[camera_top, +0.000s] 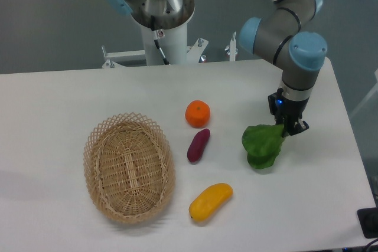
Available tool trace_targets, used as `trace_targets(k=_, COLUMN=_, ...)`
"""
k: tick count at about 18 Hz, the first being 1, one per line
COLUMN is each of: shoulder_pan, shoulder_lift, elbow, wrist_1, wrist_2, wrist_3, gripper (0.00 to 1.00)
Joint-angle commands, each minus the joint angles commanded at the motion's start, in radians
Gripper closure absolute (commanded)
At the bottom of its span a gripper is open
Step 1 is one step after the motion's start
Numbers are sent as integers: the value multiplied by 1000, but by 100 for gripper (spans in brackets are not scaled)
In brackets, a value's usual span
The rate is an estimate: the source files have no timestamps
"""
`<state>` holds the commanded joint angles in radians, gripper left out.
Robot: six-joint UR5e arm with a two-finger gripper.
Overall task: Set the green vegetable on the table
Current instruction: 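Set the bok choy down on the table beside the gripper, then open the gripper to release the bok choy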
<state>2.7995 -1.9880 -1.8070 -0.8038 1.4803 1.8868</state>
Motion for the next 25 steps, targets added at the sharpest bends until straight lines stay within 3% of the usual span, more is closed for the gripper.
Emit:
trace_targets(k=2, shoulder_pan=2, shoulder_lift=0, elbow=-5, wrist_1=0, wrist_2=0, wrist_3=0, gripper=61)
trace_targets(k=4, shoulder_pan=2, shoulder_lift=0, elbow=-3, wrist_1=2, wrist_2=0, wrist_3=-3, gripper=44)
trace_targets(k=5, shoulder_pan=0, shoulder_lift=0, elbow=-2, wrist_1=2, wrist_2=0, wrist_3=0, gripper=29)
trace_targets(k=6, shoulder_pan=2, shoulder_lift=0, elbow=0, wrist_1=2, wrist_2=-2, wrist_3=-2, gripper=4)
trace_targets(k=7, shoulder_pan=2, shoulder_lift=0, elbow=3, wrist_1=2, wrist_2=-2, wrist_3=-14, gripper=0)
trace_targets(k=14, shoulder_pan=-9, shoulder_lift=17, elbow=14, wrist_1=0, wrist_2=-5, wrist_3=-117, gripper=0)
trace_targets(k=17, shoulder_pan=-43, shoulder_lift=31, elbow=61, wrist_1=-3, wrist_2=-20, wrist_3=-155, gripper=0)
trace_targets(k=20, shoulder_pan=-95, shoulder_lift=51, elbow=132, wrist_1=-12, wrist_2=-25, wrist_3=-296, gripper=0)
trace_targets(k=25, shoulder_pan=-139, shoulder_lift=147, elbow=181, wrist_1=-90, wrist_2=-23, wrist_3=-407, gripper=0)
